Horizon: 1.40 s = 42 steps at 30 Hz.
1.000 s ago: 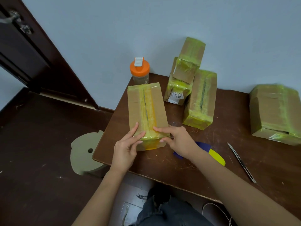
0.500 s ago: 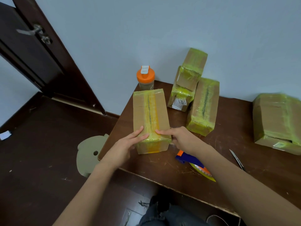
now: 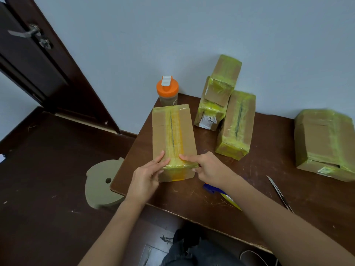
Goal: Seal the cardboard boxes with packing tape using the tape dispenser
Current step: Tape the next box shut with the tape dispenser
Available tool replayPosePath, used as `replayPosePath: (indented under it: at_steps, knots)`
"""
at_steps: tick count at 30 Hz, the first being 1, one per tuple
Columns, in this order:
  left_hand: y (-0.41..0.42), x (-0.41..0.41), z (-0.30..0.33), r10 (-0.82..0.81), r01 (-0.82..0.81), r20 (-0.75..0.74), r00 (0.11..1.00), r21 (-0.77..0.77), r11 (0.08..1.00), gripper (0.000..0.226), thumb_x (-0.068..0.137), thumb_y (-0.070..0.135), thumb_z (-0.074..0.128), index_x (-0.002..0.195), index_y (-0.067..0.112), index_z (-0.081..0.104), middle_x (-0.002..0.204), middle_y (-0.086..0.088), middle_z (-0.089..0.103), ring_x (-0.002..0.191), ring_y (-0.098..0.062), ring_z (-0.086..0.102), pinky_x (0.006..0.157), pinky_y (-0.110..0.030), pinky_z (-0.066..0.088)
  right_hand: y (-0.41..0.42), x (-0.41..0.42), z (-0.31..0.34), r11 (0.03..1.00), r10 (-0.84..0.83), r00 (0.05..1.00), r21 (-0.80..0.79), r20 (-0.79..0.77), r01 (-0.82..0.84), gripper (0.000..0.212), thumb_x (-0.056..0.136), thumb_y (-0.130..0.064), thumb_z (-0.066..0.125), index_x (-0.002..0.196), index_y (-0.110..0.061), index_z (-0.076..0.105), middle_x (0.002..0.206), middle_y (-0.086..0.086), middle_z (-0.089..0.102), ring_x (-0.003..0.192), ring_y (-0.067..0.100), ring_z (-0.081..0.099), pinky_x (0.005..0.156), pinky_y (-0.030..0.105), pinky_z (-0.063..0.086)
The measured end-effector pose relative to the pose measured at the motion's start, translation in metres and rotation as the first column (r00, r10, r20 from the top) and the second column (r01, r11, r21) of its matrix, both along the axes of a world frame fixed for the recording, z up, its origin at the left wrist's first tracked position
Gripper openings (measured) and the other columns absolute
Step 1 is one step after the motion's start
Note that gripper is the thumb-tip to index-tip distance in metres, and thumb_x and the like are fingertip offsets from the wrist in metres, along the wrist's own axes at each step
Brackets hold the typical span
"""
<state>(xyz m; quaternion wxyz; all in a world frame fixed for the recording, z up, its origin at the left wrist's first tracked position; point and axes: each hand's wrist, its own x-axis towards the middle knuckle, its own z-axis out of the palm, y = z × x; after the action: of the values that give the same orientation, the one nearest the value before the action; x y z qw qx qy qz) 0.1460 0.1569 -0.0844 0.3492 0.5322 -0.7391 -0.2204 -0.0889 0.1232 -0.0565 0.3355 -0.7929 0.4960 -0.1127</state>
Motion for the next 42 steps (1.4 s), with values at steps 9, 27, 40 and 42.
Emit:
replayPosePath:
  at_steps: [9,27,40,42]
  knots:
    - [-0.005,-0.002,0.003,0.000,0.000,-0.037,0.999,-0.014,1.000,0.051,0.074,-0.022,0.067,0.114,0.009,0.069,0.128,-0.006,0.059,0.113,0.017,0.050,0.091,-0.006,0.044,0.004,0.009,-0.011,0.994,-0.105,0.994,-0.020,-0.021,0.105,0.059,0.094,-0.003,0.059,0.138,-0.040,0.050,0.103,0.011,0.071,0.079,0.010,0.059,0.077,0.020,0.045]
    - [-0.004,0.016,0.058,0.244,-0.296,0.228,0.942,0.231,0.927,0.042,0.092,0.005,0.054,0.132,0.020,0.059,0.153,-0.003,0.035,0.139,-0.021,0.036,0.112,-0.043,0.033,0.020,0.035,0.049,0.965,-0.077,0.990,-0.260,-0.117,0.044,0.032,0.097,-0.024,0.050,0.123,-0.026,0.067,0.105,0.000,0.071,0.093,0.022,0.065,0.079,0.037,0.055]
    - [-0.004,0.002,0.050,0.576,-0.548,0.112,0.810,0.496,0.674,0.076,0.094,0.027,0.059,0.153,0.013,0.013,0.143,-0.015,0.047,0.130,-0.036,0.044,0.107,-0.051,0.037,-0.014,-0.009,0.034,0.906,-0.420,0.893,-0.027,-0.163,0.422,0.056,0.099,-0.025,0.054,0.149,-0.007,0.036,0.145,0.009,0.048,0.134,0.025,0.042,0.109,0.030,0.031]
    - [-0.004,0.008,0.048,0.548,-0.502,0.047,0.835,0.474,0.724,0.070,0.091,0.026,0.064,0.149,0.013,0.027,0.142,-0.010,0.048,0.131,-0.030,0.044,0.107,-0.044,0.038,-0.012,-0.004,0.031,0.903,-0.420,0.902,0.052,-0.098,0.426,0.043,0.098,-0.023,0.056,0.138,-0.005,0.054,0.102,-0.002,0.066,0.096,0.008,0.059,0.086,0.020,0.041]
